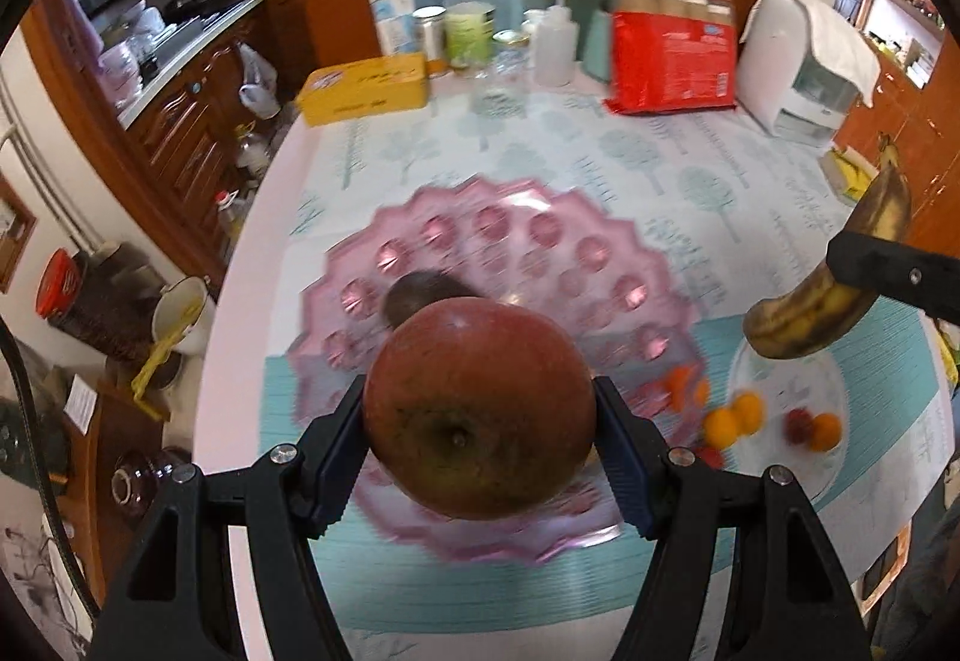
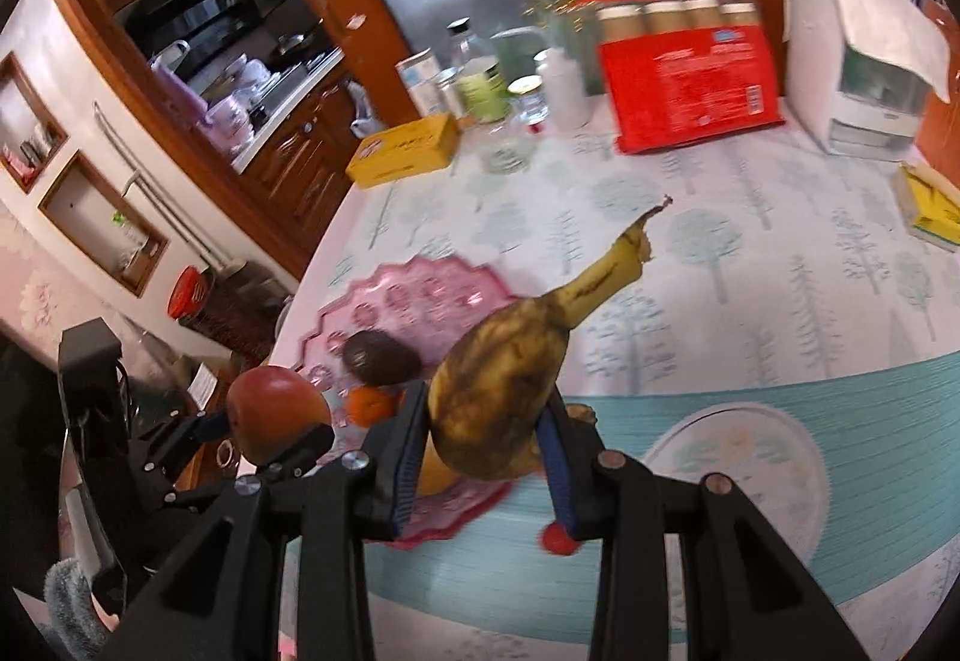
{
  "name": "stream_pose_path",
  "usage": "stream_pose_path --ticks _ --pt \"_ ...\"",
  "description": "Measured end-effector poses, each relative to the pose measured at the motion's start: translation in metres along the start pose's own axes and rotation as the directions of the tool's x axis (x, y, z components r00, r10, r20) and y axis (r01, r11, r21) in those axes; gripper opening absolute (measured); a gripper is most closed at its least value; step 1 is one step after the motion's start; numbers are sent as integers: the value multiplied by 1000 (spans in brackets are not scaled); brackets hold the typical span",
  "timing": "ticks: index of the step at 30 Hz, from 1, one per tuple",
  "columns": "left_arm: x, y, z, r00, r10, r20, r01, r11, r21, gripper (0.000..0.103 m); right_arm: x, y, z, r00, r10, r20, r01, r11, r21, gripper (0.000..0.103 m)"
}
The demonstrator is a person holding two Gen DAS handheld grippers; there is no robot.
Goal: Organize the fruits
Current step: 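Lift and carry the banana and red apple over the pink bowl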
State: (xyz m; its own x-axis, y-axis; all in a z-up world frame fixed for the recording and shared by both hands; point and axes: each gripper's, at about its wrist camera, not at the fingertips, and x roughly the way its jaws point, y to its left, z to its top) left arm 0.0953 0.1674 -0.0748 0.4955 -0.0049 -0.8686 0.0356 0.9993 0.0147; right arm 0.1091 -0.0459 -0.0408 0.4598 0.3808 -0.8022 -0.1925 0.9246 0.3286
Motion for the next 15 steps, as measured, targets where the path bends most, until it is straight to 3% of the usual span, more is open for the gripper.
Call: stream_pose_path --ticks 8,15 --pt "22 30 -22 999 -19 -48 21 999 24 69 37 30 -7 996 3 -87 1 999 49 36" --pt "52 33 -22 993 -69 -94 75 995 65 69 67 38 -6 987 -76 -143 88 993 84 36"
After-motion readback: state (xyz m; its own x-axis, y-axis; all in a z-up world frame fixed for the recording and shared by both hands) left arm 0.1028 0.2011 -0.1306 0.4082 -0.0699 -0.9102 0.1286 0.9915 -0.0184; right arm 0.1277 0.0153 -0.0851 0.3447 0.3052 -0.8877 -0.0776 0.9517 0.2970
